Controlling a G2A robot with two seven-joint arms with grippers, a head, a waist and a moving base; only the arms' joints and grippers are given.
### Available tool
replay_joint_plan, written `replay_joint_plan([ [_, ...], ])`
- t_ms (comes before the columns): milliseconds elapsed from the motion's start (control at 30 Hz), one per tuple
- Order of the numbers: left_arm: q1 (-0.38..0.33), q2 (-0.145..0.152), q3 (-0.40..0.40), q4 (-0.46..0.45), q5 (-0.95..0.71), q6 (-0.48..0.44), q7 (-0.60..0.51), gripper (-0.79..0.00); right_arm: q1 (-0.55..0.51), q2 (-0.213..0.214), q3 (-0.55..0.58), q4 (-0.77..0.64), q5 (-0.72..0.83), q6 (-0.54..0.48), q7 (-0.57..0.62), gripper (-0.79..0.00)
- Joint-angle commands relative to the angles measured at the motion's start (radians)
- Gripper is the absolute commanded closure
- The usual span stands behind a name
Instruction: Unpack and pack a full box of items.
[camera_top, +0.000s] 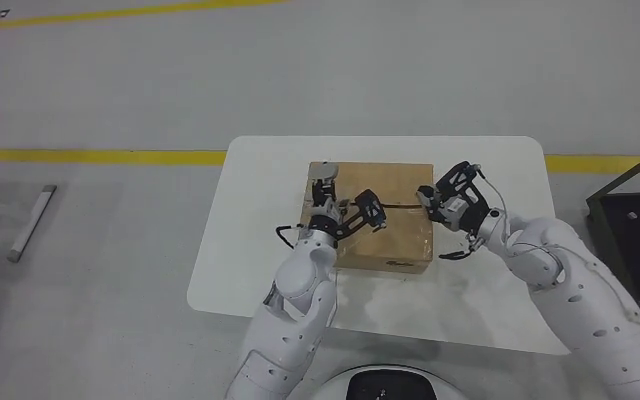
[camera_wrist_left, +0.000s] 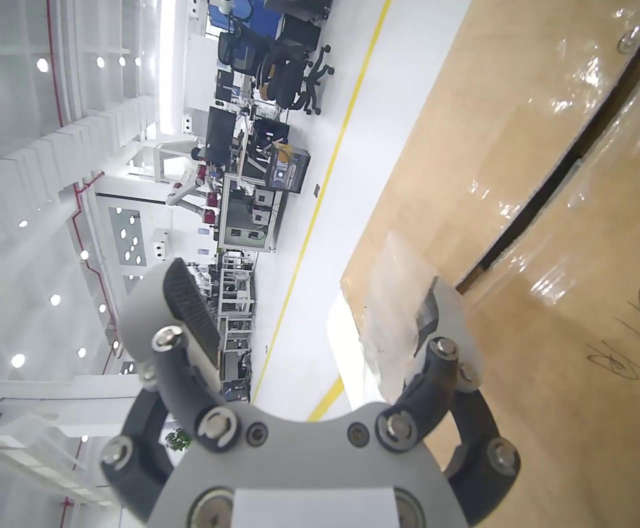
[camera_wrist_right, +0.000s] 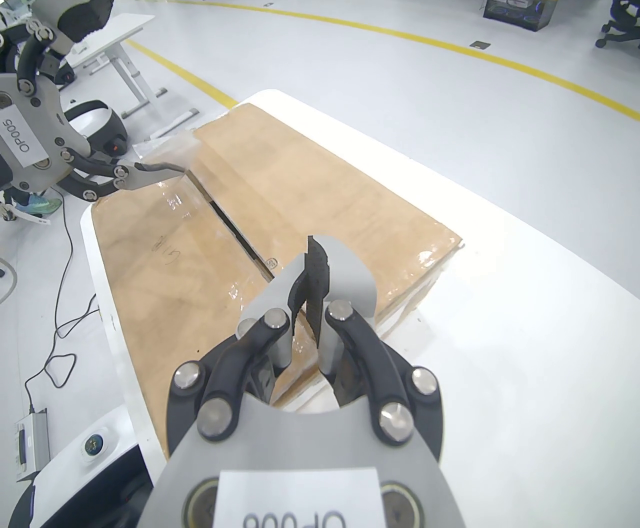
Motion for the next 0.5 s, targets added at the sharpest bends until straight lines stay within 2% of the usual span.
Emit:
replay_joint_plan([
  [0, -0.005, -0.002, 0.004, -0.003, -0.005, -0.005, -0.006, -0.785, 0.01, -0.003, -0.02, 0.016, -0.009, 0.003, -0.004, 0.0],
  [467, -0.039, -0.028, 0.057, 0.0, -0.138, -0.119, -0.042, -0.785, 0.052, -0.013, -0.054, 0.06, -0.009, 0.029, -0.004, 0.0],
])
